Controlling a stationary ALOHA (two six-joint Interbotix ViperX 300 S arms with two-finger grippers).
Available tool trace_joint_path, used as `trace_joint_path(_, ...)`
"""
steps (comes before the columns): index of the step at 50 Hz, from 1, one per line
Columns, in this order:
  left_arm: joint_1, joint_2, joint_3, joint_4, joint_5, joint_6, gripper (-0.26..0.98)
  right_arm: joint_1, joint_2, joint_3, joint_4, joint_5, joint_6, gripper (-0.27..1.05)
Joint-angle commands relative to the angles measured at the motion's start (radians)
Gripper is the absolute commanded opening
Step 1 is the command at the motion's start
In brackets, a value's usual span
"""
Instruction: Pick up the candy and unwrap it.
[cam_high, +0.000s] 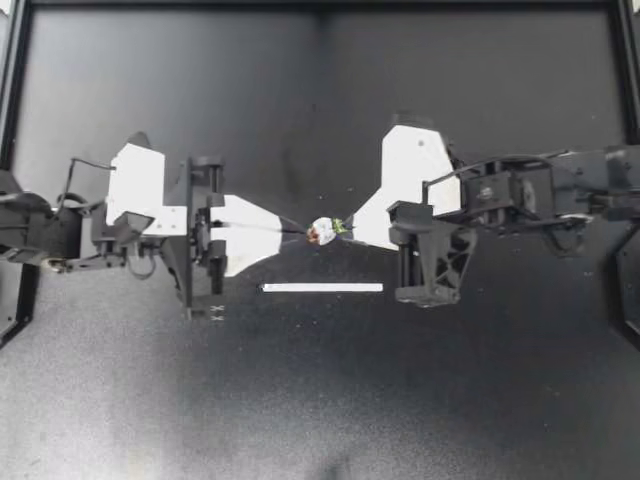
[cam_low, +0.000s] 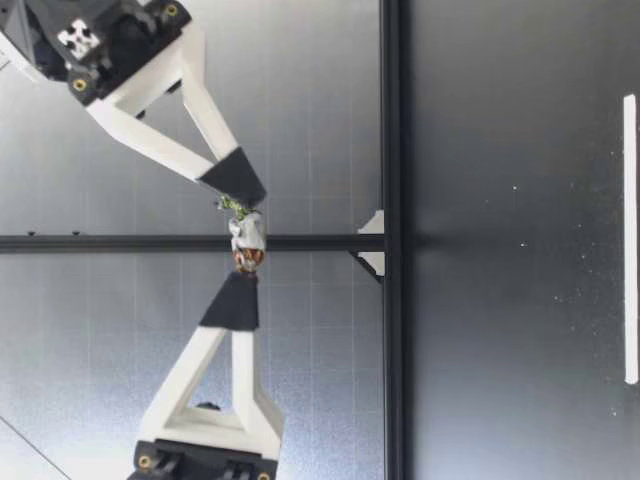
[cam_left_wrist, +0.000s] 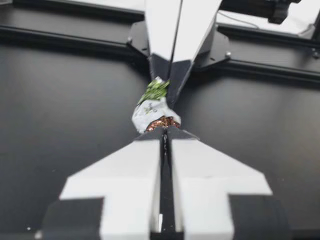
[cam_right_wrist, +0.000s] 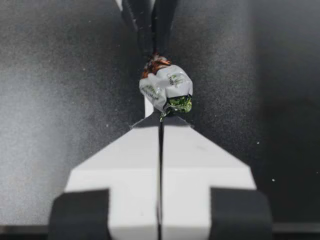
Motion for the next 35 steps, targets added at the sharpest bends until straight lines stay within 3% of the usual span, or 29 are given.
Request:
trace_joint_path(1, 0.002, -0.018, -0.015, 0.000, -0.005, -0.003, -0.15, 0.003, -0.015, -0.023, 0.000, -0.012, 0.002, -0.21)
trace_joint_path(18, 0.002, -0.072, 0.044, -0.020, -0.005, -0.005, -0.15, 0.003, -0.107, 0.074, 0.005, -0.020, 0.061, -0.21)
trace_joint_path(35, 0.002, -0.043, 0.000, -0.023, -0.005, -0.006, -0.15, 0.017, -0.054, 0.035, 0.005, -0.103, 0.061, -0.21)
